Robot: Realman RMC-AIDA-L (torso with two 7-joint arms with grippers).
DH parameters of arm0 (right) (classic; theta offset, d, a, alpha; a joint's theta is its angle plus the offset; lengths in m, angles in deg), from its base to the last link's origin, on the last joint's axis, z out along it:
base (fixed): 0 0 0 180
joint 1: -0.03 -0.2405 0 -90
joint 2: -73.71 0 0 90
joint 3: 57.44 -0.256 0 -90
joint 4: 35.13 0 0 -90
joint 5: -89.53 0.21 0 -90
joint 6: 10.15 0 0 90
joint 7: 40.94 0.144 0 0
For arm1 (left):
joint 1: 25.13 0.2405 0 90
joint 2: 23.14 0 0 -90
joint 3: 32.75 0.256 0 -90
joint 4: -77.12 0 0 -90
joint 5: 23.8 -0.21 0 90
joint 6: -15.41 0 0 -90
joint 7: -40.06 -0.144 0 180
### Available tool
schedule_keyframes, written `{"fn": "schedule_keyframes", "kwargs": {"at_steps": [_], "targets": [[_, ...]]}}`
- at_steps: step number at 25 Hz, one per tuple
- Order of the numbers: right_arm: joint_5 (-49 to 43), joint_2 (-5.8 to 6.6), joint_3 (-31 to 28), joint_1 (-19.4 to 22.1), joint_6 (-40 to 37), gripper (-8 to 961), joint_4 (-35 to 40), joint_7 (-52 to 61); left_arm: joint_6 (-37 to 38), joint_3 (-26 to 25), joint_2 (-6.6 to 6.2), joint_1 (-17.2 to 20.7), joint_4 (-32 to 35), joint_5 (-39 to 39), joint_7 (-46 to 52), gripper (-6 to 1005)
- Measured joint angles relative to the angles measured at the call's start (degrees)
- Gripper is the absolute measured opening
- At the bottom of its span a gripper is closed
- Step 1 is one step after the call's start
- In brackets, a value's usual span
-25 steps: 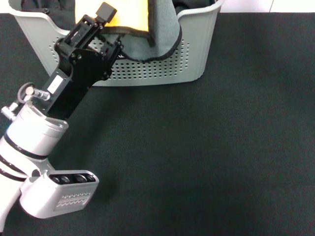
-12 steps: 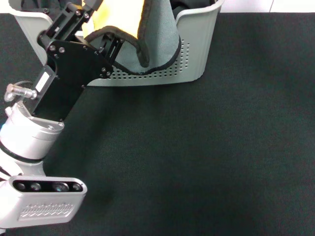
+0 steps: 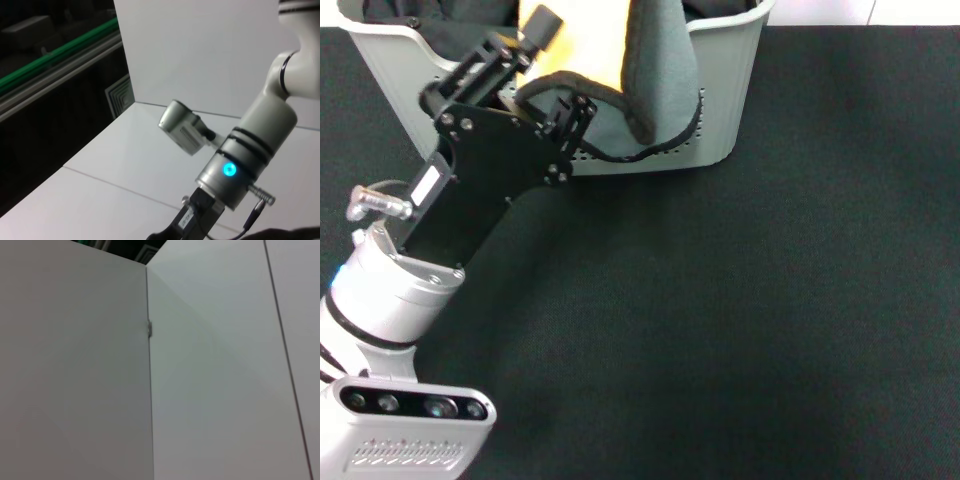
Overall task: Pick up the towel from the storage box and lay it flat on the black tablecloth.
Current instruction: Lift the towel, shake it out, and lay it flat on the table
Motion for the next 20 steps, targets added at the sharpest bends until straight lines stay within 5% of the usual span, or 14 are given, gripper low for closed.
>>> {"fn": "schedule_keyframes", "kwargs": {"at_steps": [5,11,20], "targets": [[0.2,0.00,-0.2,0.1,-0.2,7,-0.6,-0.1,-0.2,0.0,0.00,-0.4,-0.9,-1.4,0.4,341],[0.2,0.00,-0.2,0.1,-0.3,7,-1.2,-0.1,-0.2,-0.1,0.00,-0.6,-1.0,-1.6,1.6,108],[0.1,0.00,-0.1,0.2,0.1,8,-1.9,0.3,-0.1,-0.1,0.00,-0.2,-0.8,-1.8,4.8,99]]}}
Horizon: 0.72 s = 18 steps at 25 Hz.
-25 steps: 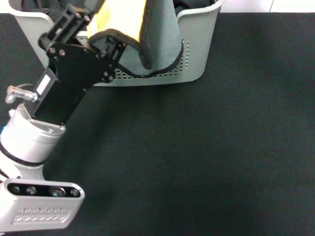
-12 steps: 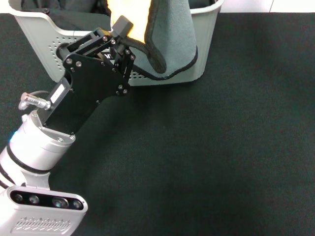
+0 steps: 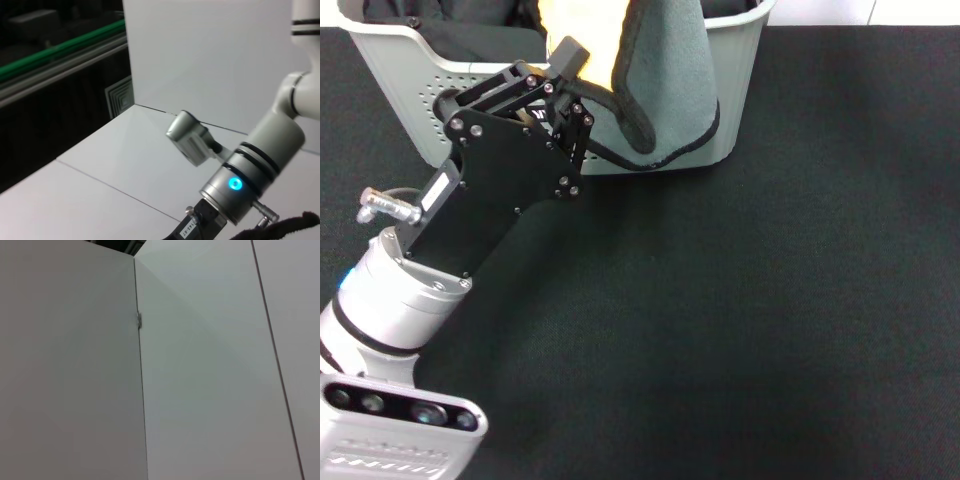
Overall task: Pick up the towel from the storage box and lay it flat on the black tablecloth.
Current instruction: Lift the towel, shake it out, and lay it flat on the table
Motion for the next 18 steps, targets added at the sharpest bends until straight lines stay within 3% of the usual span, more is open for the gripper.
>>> {"fn": "schedule_keyframes", "kwargs": {"at_steps": [4,8,14,18], "targets": [[-0.5,0.11,0.8,1.3,1.0,8,0.2,1.6,0.1,-1.2,0.00,0.2,0.4,0.3,9.9,95],[-2.3,0.52,1.6,4.7,2.6,8,2.1,6.2,0.2,-4.9,-0.38,1.1,1.8,0.0,31.5,86],[-9.5,0.60,1.3,13.9,4.4,9,10.6,10.5,0.3,-7.0,-0.51,6.3,12.3,0.7,69.9,70],[-14.8,0.86,0.1,20.8,8.3,9,14.9,14.0,0.3,-7.1,-0.79,8.8,19.2,1.1,89.3,59]]}}
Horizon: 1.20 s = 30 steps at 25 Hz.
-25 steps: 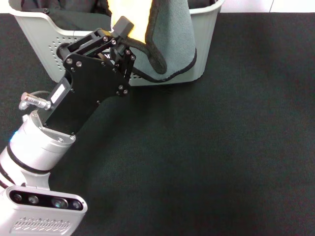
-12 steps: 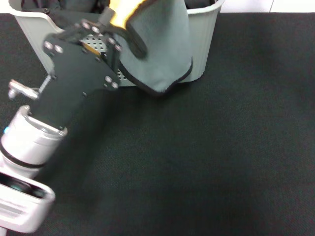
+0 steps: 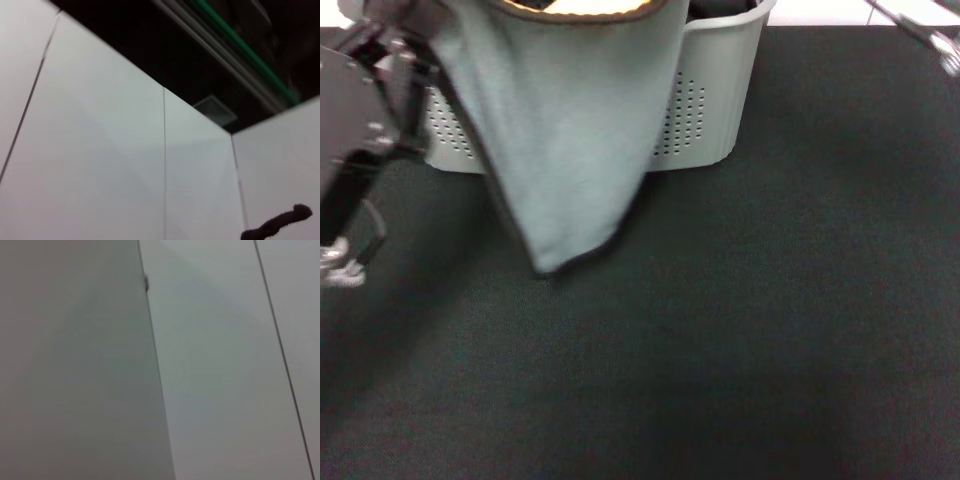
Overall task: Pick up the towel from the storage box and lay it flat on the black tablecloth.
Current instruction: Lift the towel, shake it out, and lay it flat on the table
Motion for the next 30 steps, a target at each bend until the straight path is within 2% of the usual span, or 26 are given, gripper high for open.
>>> {"fn": "schedule_keyframes", "kwargs": {"at_steps": [2,6,9,12,15,20,26,30], "targets": [[-2.8,0.04,-1.3,2.1,2.6,9,0.6,1.8,-0.1,0.0,-0.07,1.9,5.6,0.3,12.6,52],[-5.9,0.63,-5.2,5.2,11.2,9,0.2,5.0,-0.1,0.0,-0.80,3.3,12.4,0.8,27.5,49],[-7.6,0.96,-7.6,6.9,15.4,9,0.0,6.3,-0.2,0.3,-2.58,2.9,16.1,0.1,35.6,49],[-8.5,1.23,-9.2,7.9,18.0,10,0.2,7.2,-0.3,0.2,-4.25,1.6,16.4,-0.9,41.0,49],[-8.8,1.50,-10.4,8.0,20.6,10,-0.1,7.7,-0.4,0.4,-5.17,-0.1,16.7,-2.0,44.9,49],[-9.3,1.95,-10.8,7.6,24.1,10,0.9,9.7,-0.7,0.2,-5.43,-2.5,17.2,-4.7,47.5,49],[-11.3,1.36,-14.2,4.5,22.7,10,3.0,9.9,-3.4,-0.1,-5.68,-5.2,17.3,-4.1,48.2,50],[-13.2,1.31,-16.6,2.8,22.6,11,2.9,11.0,-5.5,-0.2,-6.64,-6.8,17.5,-3.7,49.5,50]]}}
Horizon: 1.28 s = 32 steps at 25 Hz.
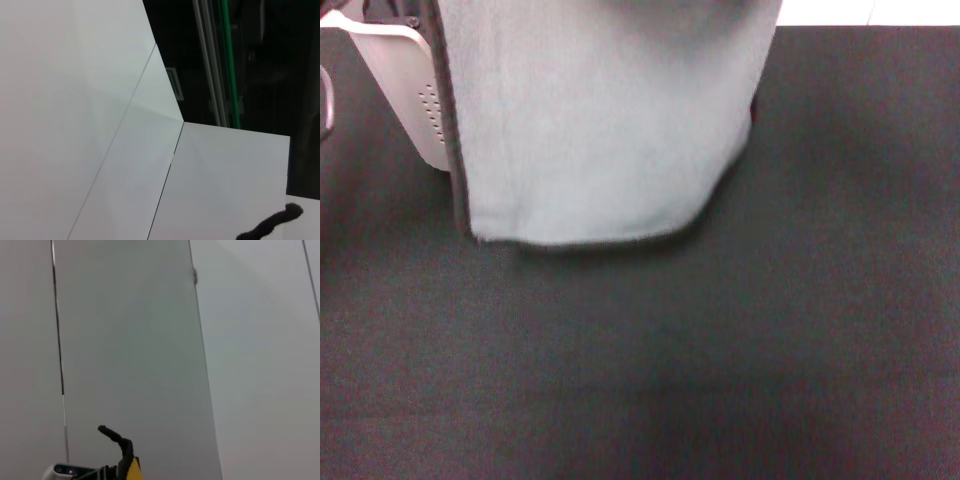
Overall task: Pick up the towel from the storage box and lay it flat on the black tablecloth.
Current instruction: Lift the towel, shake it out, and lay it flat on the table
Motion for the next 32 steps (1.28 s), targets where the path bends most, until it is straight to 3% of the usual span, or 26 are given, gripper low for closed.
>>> {"fn": "schedule_keyframes", "kwargs": {"at_steps": [3,7,11,17,20,22,25,26,28,32], "targets": [[-1.0,-0.10,0.1,1.4,0.7,11,1.2,1.0,0.2,0.2,-0.51,0.6,0.0,-0.2,0.8,50],[-2.2,-1.12,1.0,6.6,4.3,11,2.5,1.4,2.1,0.6,-0.85,3.7,0.1,-2.3,0.9,50],[-1.9,-1.06,4.2,12.9,9.0,11,6.0,4.0,5.2,2.1,-1.04,7.7,1.6,-3.7,5.1,50],[0.1,-1.13,10.9,27.8,10.6,12,24.5,8.0,5.6,16.9,-0.77,14.0,8.1,-2.8,9.6,50],[0.4,-1.25,12.7,31.4,10.6,12,24.8,5.9,5.7,22.6,-0.86,15.7,8.6,-1.4,9.1,49],[-0.6,-1.29,13.1,31.5,10.4,12,20.8,2.6,5.6,23.3,-0.96,16.0,7.5,-1.9,7.4,49],[-1.5,-1.29,13.4,27.2,9.0,12,7.3,-4.8,5.1,21.1,-1.04,15.6,2.1,-3.2,1.5,50],[-1.5,-1.24,13.4,25.0,8.9,12,2.9,-6.8,3.8,19.1,-1.30,15.1,-1.5,-3.7,-2.3,50],[-1.5,-1.03,13.3,18.1,8.8,12,-10.6,-11.6,1.6,18.3,-1.46,15.2,-2.5,-4.0,-4.3,50],[-1.8,-0.30,11.3,7.9,9.1,12,-26.3,-16.6,-5.0,16.1,-1.62,15.7,-1.6,-4.3,-6.1,50]]}}
